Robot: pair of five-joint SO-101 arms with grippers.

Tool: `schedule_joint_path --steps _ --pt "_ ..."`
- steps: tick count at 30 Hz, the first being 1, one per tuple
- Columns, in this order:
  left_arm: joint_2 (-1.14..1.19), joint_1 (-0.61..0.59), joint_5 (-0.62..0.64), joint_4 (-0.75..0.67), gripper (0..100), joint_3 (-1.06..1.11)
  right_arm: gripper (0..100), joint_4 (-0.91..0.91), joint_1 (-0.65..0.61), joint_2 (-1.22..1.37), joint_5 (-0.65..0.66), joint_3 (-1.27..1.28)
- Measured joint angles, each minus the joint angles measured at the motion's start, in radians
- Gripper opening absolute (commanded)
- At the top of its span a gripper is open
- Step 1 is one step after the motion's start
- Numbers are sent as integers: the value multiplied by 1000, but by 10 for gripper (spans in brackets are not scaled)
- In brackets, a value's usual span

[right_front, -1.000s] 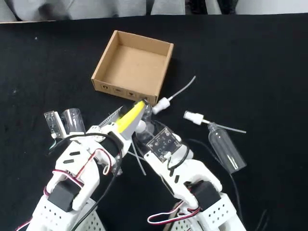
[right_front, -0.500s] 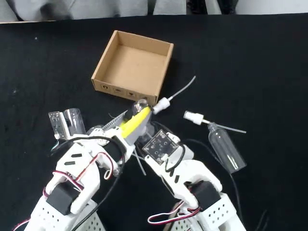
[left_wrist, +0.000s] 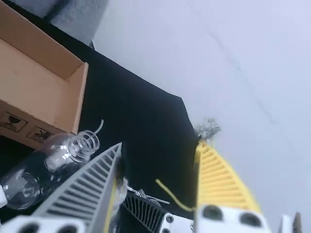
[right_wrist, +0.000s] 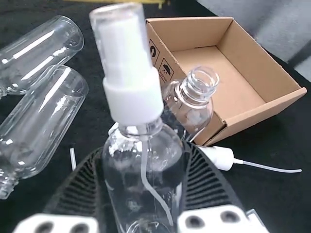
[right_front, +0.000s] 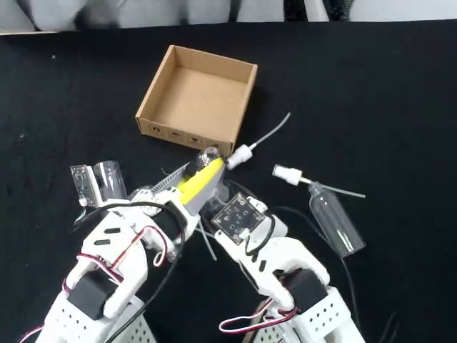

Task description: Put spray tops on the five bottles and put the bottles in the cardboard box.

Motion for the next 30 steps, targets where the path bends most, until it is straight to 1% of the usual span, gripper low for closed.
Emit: schedule_joint_path --steps 6,9,15,19,25,30 --pt "0 -95 0 0 223 -26 18 0 0 0 0 0" --pt "0 -129 0 3 223 -26 18 0 0 0 -25 0" --pt "0 -143 0 66 223 -26 18 0 0 0 -35 0" --pt "0 -110 0 69 223 -26 18 0 0 0 -35 0" --pt "0 -3 0 71 223 -26 18 0 0 0 -35 0" --pt "0 8 0 71 223 -26 18 0 0 0 -35 0"
